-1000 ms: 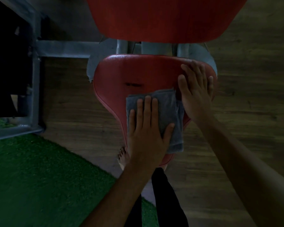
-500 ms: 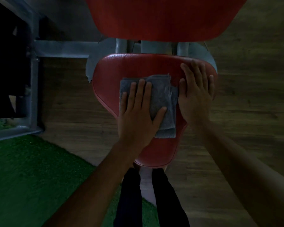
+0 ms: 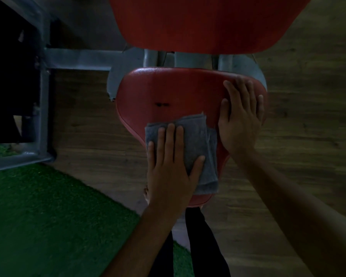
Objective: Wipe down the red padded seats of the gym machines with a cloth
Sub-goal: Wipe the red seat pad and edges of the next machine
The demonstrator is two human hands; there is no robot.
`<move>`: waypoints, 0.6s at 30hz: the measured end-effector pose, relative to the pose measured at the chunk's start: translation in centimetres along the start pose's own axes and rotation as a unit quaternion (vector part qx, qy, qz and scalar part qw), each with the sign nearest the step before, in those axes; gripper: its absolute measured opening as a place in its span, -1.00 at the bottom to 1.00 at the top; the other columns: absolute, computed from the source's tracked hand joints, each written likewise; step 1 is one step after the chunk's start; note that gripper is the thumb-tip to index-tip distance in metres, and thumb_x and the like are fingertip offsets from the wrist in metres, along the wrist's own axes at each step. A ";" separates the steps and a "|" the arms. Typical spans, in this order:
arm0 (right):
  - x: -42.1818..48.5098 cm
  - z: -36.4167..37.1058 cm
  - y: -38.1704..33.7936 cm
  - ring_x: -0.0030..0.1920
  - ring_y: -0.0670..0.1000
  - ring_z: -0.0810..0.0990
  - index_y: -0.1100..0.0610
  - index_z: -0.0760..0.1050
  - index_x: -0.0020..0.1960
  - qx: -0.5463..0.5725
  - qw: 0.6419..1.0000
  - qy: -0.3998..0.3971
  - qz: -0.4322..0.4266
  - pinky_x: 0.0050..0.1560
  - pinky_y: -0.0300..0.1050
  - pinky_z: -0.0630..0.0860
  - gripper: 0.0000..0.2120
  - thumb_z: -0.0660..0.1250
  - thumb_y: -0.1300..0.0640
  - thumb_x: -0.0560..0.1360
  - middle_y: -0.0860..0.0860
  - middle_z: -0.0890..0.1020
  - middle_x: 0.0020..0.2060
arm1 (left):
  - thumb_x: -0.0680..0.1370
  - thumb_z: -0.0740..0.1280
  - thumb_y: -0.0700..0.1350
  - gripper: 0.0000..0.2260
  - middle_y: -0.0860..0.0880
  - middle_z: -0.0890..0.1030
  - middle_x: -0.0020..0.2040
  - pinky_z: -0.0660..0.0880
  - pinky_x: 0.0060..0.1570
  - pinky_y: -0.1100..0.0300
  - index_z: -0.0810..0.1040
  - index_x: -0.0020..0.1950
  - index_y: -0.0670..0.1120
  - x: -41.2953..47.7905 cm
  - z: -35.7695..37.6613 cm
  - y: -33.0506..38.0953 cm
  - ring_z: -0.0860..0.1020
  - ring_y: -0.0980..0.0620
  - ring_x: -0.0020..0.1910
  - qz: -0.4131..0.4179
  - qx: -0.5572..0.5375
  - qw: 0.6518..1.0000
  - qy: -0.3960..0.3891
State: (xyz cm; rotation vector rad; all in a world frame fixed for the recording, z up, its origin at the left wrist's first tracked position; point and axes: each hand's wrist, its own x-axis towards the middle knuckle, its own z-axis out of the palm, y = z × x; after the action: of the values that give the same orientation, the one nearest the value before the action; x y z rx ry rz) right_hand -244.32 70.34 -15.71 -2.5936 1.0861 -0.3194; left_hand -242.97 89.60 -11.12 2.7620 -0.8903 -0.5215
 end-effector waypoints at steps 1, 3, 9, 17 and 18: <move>0.0 0.0 0.0 0.57 0.02 0.15 0.00 0.31 0.52 -0.001 1.000 -0.003 0.001 0.56 0.12 -0.01 -0.56 0.03 -0.03 0.67 0.00 0.30 0.54 | 0.63 0.02 0.31 -0.30 -0.10 0.10 0.63 -0.15 0.58 -0.05 0.07 0.63 -0.10 1.0 0.0 -0.3 -0.01 -0.07 0.62 0.004 0.002 1.000 0.008; -0.1 0.0 0.0 0.57 0.02 0.15 -0.01 0.30 0.52 -0.002 1.000 -0.004 0.004 0.56 0.11 -0.02 -0.56 0.03 -0.03 0.67 0.00 0.30 0.54 | 0.61 -0.01 0.32 -0.28 -0.09 0.09 0.64 -0.21 0.57 -0.02 0.05 0.64 -0.10 4.3 -0.3 -0.6 -0.02 -0.06 0.62 -0.005 0.002 1.000 0.017; -0.1 0.2 -0.1 0.57 0.02 0.15 -0.01 0.32 0.51 -0.003 1.000 0.001 0.006 0.56 0.11 0.00 -0.57 0.04 -0.02 0.67 0.00 0.30 0.53 | 0.63 0.00 0.30 -0.30 -0.08 0.05 0.64 -0.17 0.58 -0.05 0.03 0.64 -0.09 0.7 -0.1 0.3 -0.05 -0.06 0.63 -0.028 -0.014 1.000 0.002; -0.1 0.0 -0.2 0.57 -0.02 0.14 -0.03 0.32 0.51 -0.009 1.000 0.001 0.013 0.56 0.04 -0.06 -0.57 0.04 -0.03 0.67 -0.03 0.31 0.53 | 0.63 0.02 0.31 -0.30 -0.08 0.05 0.64 -0.16 0.58 -0.07 0.03 0.64 -0.09 1.5 -0.2 -0.3 -0.06 -0.05 0.63 -0.047 -0.034 0.998 0.025; -0.1 0.0 -0.2 0.57 -0.02 0.15 -0.02 0.32 0.51 -0.008 1.000 0.001 0.013 0.56 0.03 -0.06 -0.57 0.04 -0.03 0.67 -0.03 0.31 0.53 | 0.63 0.02 0.31 -0.30 -0.08 0.05 0.64 -0.15 0.58 -0.08 0.04 0.64 -0.09 0.6 -0.1 -0.3 -0.05 -0.06 0.63 -0.052 -0.033 0.998 0.023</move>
State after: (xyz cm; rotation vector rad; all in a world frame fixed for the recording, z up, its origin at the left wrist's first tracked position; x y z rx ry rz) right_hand -244.20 70.55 -15.66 -2.5902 1.1270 -0.3079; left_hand -242.33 89.45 -11.30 2.7584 -0.7106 -0.4944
